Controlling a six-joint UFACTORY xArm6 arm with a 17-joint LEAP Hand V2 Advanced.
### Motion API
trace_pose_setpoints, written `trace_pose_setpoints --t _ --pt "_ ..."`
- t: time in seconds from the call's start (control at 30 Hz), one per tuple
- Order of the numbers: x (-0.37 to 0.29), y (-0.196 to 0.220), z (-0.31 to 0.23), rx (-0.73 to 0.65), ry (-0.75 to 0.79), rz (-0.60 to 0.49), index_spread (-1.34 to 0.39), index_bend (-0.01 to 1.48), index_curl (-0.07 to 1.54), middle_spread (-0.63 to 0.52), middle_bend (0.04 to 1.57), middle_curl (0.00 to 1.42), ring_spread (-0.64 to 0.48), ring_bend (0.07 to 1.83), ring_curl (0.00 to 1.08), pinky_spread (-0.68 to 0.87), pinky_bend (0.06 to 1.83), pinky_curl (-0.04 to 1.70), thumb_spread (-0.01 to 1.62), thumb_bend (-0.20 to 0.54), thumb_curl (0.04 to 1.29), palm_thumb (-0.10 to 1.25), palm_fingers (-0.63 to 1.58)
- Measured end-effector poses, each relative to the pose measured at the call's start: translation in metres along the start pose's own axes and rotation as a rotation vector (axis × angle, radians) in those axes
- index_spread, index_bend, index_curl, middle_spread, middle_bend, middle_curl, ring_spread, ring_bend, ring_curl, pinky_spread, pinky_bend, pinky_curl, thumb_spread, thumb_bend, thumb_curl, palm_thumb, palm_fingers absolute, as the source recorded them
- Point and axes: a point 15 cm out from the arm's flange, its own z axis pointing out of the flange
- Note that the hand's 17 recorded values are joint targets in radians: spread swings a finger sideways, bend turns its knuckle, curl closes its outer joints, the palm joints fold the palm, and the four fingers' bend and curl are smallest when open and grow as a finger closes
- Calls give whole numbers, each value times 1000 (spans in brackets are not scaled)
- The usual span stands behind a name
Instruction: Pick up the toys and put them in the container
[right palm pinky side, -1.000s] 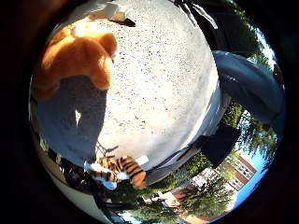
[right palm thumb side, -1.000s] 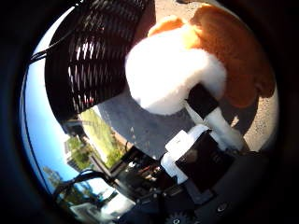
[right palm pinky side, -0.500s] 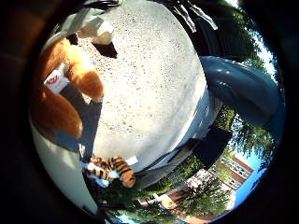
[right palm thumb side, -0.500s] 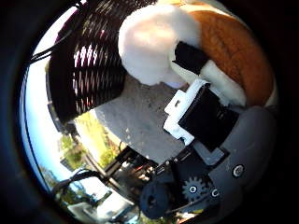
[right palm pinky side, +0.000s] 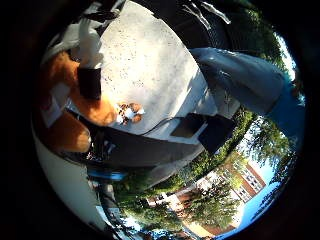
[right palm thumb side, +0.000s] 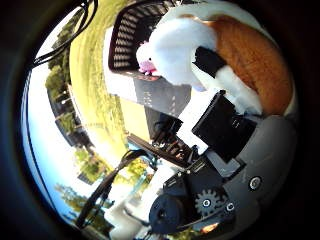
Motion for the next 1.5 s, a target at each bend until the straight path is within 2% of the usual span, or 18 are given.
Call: trace_pose_setpoints --t 0.13,0.27,0.5,0.67,0.8,0.93,1.0,1.03,1.07,1.1,1.17,1.2,1.23,1.33,1.5 --pt "-58 3 -45 109 -70 -56 -1055 649 509 -234 1238 1047 -134 1435 859 183 1537 880 1130 -13 719 999 835" --pt "-103 -6 -71 184 -46 -112 -1108 656 599 -231 1262 1069 -140 1463 871 162 1573 897 1127 -13 746 997 803" --pt "-146 -76 -105 431 13 -104 -1177 629 766 -223 1305 1087 -144 1511 883 141 1613 913 1119 -18 779 979 762" --pt "-163 -153 -85 548 23 -77 -1215 599 905 -217 1338 1090 -141 1544 883 130 1617 928 1100 -33 781 912 717" --pt "-166 -215 -47 614 32 -71 -1229 578 1000 -211 1351 1082 -132 1555 876 121 1602 941 1107 -25 762 885 668" --pt "-166 -264 -1 657 42 -68 -1206 628 1082 -185 1279 1025 -70 1490 806 152 1500 898 1115 -26 737 868 773" --pt "-165 -275 22 644 46 -68 -1150 619 1090 -155 1176 947 0 1365 737 206 1420 843 1112 -29 721 852 814" --pt "-165 -281 32 642 48 -68 -1095 536 1074 -142 1098 902 26 1310 711 228 1386 827 1109 -32 712 839 691" --pt "-164 -284 39 641 49 -68 -1063 474 1070 -137 1091 891 39 1311 712 243 1388 830 1108 -34 707 832 660" --pt "-163 -288 52 628 52 -70 -992 350 1055 -132 991 850 68 1313 696 265 1380 817 1103 -36 699 820 500" --pt "-156 -288 58 615 53 -71 -867 187 994 -95 662 746 125 1250 682 308 1456 838 1090 -49 677 775 37" --pt "-152 -286 61 604 55 -72 -845 168 970 -83 612 716 144 1216 666 321 1458 831 1086 -49 671 765 -11" --pt "-152 -283 62 592 55 -75 -807 138 914 -52 489 644 189 1116 606 347 1460 796 1079 -47 658 752 -110" --pt "-150 -270 61 546 58 -100 -693 101 772 38 286 519 272 914 463 408 1408 717 1067 -38 620 733 -165" --pt "-134 -246 22 548 68 -110 -589 105 621 107 181 445 317 804 387 469 1315 653 1064 -32 579 733 -114"
